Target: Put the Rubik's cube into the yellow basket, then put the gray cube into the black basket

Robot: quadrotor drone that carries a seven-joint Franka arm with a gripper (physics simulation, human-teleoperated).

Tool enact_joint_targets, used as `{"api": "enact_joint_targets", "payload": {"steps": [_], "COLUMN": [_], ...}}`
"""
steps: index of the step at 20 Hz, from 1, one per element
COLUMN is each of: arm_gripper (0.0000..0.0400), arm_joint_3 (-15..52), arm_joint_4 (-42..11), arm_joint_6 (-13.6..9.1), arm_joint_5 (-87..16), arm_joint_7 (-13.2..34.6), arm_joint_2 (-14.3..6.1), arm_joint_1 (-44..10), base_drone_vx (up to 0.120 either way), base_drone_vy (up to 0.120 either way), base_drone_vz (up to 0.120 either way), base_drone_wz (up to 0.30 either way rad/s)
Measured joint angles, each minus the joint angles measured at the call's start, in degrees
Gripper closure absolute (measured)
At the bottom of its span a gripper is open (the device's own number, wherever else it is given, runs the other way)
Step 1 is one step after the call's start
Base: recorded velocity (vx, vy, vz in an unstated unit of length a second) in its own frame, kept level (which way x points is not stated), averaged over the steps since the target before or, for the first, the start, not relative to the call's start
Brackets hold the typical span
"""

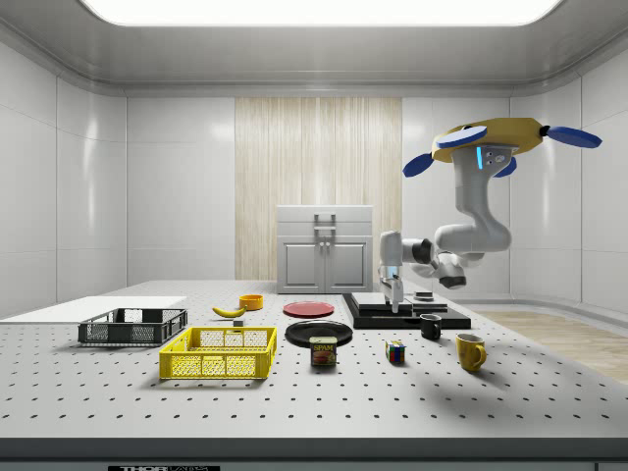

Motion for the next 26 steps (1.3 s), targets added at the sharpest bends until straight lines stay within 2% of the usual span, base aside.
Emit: {"api": "enact_joint_targets", "payload": {"steps": [18, 26], "arm_gripper": [0.0, 0.0], "arm_joint_3": [1.2, -3.7], "arm_joint_4": [0.3, 1.3], "arm_joint_6": [4.3, 8.6], "arm_joint_5": [2.3, -1.9], "arm_joint_7": [1.3, 0.9], "arm_joint_2": [-4.7, -7.5], "arm_joint_1": [-1.4, -1.4], "base_drone_vx": [0.0, 0.0], "base_drone_vy": [0.0, 0.0], "base_drone_vz": [-0.12, 0.0], "base_drone_wz": [0.0, 0.0]}}
